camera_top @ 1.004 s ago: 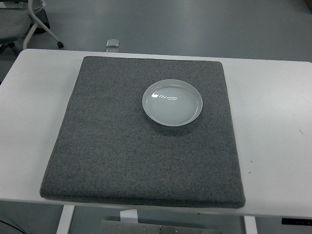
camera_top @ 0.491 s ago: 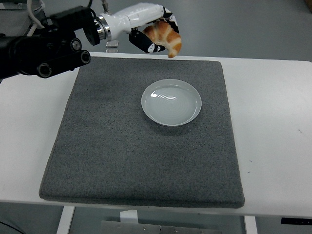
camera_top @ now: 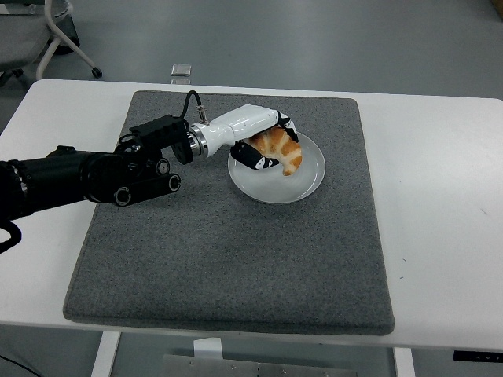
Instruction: Place the bread on the plate
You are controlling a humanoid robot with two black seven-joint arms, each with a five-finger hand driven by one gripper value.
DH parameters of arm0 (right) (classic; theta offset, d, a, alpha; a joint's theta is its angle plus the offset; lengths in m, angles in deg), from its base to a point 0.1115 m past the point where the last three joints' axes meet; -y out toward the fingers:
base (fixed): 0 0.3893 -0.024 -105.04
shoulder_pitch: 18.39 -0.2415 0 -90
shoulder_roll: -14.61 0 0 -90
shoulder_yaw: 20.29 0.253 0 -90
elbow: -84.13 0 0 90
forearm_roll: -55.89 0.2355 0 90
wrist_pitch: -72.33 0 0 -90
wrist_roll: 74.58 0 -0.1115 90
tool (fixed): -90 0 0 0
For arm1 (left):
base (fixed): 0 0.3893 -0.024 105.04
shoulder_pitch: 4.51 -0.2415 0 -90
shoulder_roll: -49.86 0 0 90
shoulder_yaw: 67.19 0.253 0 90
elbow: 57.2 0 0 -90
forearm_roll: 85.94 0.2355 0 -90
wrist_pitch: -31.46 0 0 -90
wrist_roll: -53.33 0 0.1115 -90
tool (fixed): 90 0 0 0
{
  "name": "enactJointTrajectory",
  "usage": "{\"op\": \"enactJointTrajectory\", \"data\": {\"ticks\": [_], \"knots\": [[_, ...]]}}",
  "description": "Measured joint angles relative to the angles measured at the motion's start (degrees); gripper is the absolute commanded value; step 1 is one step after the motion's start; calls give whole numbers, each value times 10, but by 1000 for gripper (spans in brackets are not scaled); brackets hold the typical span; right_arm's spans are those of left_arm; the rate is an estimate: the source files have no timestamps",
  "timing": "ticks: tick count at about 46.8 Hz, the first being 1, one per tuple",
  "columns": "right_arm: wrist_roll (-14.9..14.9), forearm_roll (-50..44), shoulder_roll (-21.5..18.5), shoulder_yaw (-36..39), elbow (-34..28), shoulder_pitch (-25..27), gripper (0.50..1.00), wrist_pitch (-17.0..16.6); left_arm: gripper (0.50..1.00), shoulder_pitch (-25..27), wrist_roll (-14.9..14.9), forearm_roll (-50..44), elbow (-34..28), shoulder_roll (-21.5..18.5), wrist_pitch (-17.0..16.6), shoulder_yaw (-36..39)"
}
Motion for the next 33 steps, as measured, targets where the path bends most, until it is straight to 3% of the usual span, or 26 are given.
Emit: {"op": "enactJointTrajectory", "data": {"ticks": [9,23,26,33], "knots": [[0,0,0,0,0,0,930,0,500,-18,1,-5,58,40,0,-2],[0,0,0,0,-1,0,930,0,500,-31,1,-14,67,51,-2,-9],[0,0,0,0,-1,0,930,0,570,-32,1,-15,72,52,-9,-9],[0,0,0,1,-1,0,930,0,653,-42,1,-15,85,55,-19,-9]]}}
